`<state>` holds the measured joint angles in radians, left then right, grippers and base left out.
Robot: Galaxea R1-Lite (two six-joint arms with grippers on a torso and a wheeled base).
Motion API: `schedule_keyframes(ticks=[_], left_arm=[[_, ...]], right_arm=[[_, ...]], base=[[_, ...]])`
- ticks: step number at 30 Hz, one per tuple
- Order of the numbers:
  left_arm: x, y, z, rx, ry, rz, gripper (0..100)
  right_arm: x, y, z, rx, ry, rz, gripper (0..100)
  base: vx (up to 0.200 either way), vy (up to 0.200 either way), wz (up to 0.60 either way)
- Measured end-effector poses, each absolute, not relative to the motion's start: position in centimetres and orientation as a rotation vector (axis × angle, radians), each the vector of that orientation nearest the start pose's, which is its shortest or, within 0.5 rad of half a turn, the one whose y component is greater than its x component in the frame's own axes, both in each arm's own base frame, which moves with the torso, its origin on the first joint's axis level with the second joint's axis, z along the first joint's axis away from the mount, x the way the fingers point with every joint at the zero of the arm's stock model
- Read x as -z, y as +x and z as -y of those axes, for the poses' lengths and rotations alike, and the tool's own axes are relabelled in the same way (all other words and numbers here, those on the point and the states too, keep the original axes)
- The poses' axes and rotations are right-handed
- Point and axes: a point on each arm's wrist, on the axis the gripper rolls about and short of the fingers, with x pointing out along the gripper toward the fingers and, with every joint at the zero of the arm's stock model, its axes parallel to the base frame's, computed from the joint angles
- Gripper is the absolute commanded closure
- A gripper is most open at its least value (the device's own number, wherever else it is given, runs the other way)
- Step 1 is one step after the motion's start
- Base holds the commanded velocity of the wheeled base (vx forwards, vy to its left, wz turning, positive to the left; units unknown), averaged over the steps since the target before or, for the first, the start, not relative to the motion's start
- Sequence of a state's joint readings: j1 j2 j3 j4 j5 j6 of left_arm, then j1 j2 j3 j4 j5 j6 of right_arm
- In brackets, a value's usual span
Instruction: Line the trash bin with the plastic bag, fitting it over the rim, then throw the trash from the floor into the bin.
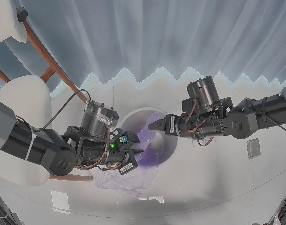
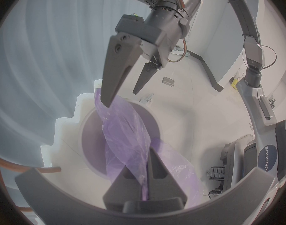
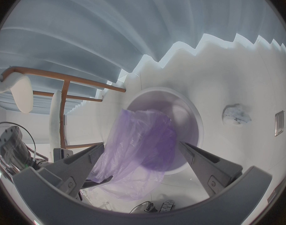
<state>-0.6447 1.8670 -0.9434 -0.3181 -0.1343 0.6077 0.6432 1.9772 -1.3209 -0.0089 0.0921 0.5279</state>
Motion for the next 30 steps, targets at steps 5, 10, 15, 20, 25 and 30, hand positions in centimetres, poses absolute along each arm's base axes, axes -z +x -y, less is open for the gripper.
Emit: schedule_keyframes(ticks=[5, 10, 15, 20, 25, 30], left_arm=[[-13.5, 26.8, 20.5, 0.911, 0.717, -0.358, 100], [-13.5, 26.8, 20.3, 0.905, 0.714, -0.362, 100], [-13.4, 26.8, 20.2, 0.901, 0.709, -0.369, 100], [-13.5, 26.7, 20.4, 0.907, 0.709, -0.365, 100], [-13.5, 26.7, 20.3, 0.892, 0.711, -0.366, 100], [-13.7, 26.6, 20.4, 0.872, 0.675, -0.382, 100]], right_arm=[[-15.9, 30.9, -23.2, -0.488, 0.295, -0.816, 0], [-15.3, 31.5, -22.6, -0.430, 0.287, -0.811, 0], [-15.0, 31.7, -22.4, -0.401, 0.280, -0.814, 0], [-14.3, 31.7, -22.7, -0.389, 0.267, -0.825, 0], [-13.7, 31.8, -23.0, -0.379, 0.257, -0.833, 0], [-13.3, 32.0, -23.2, -0.377, 0.255, -0.840, 100]], base=[[0.000, 0.000, 0.00], [0.000, 0.000, 0.00], [0.000, 0.000, 0.00], [0.000, 0.000, 0.00], [0.000, 0.000, 0.00], [0.000, 0.000, 0.00]])
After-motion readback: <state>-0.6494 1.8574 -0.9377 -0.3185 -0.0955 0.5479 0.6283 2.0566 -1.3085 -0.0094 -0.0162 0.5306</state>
